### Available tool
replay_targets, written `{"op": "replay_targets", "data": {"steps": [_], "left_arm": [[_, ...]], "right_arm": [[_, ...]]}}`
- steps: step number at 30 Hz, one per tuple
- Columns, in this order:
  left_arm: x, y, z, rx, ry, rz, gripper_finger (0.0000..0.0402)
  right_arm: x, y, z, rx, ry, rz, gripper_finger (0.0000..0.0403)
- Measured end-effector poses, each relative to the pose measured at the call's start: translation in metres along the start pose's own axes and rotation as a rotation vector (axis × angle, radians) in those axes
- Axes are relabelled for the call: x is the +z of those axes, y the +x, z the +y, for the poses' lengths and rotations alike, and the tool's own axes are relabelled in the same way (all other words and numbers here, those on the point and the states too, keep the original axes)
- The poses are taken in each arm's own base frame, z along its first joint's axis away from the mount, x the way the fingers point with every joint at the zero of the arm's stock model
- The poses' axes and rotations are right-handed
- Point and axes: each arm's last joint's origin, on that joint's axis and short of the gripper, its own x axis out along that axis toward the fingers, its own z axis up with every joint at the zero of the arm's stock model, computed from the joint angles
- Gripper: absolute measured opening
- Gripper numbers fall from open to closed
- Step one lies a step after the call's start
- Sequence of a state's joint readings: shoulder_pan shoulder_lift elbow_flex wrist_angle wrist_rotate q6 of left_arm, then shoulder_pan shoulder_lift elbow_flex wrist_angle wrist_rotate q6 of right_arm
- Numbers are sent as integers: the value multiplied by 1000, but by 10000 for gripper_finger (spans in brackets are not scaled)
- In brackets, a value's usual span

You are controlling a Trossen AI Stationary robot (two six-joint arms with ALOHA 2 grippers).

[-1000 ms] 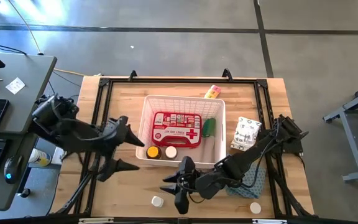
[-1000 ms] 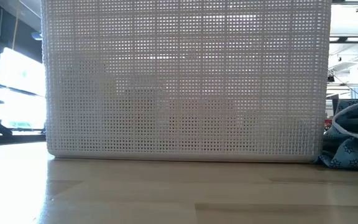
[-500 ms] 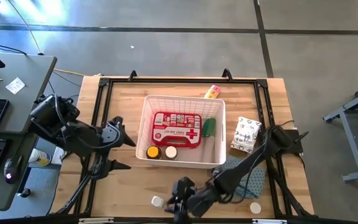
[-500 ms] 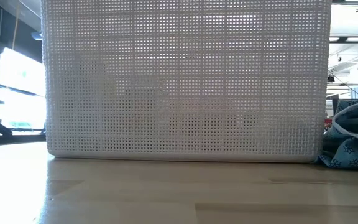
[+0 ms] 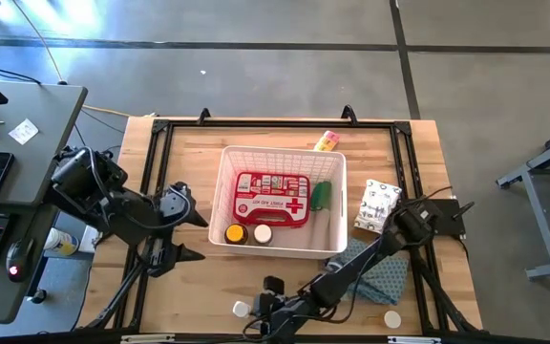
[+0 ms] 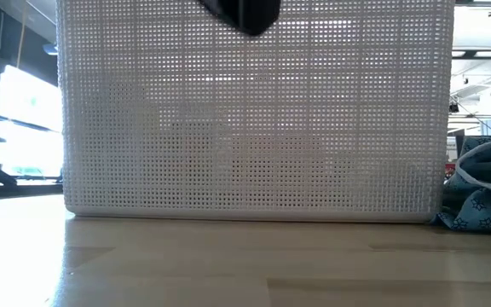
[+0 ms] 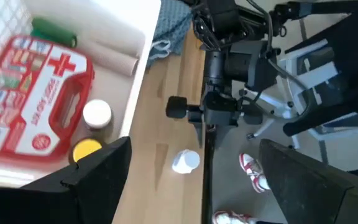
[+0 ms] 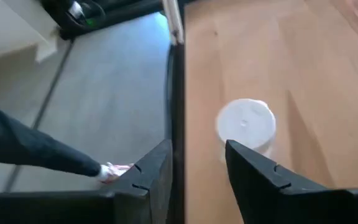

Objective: Pick & place medical supplies in basket/bin
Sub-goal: Put the white pill bottle into the white container

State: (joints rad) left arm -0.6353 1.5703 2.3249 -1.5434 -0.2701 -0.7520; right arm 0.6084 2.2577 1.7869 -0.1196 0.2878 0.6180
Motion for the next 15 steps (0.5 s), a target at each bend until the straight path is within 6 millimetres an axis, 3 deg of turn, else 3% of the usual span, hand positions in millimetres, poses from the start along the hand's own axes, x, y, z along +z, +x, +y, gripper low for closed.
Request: {"op": "replay_targets", "data": {"steps": [10, 15], "left_arm": [[-13, 10, -12, -12, -106, 58, 385], [-20, 19, -21, -2, -113, 50, 385]], "right_arm": [[12, 3, 2, -38, -93, -189, 238], [7, 10, -2, -55, -164, -172, 283]]}}
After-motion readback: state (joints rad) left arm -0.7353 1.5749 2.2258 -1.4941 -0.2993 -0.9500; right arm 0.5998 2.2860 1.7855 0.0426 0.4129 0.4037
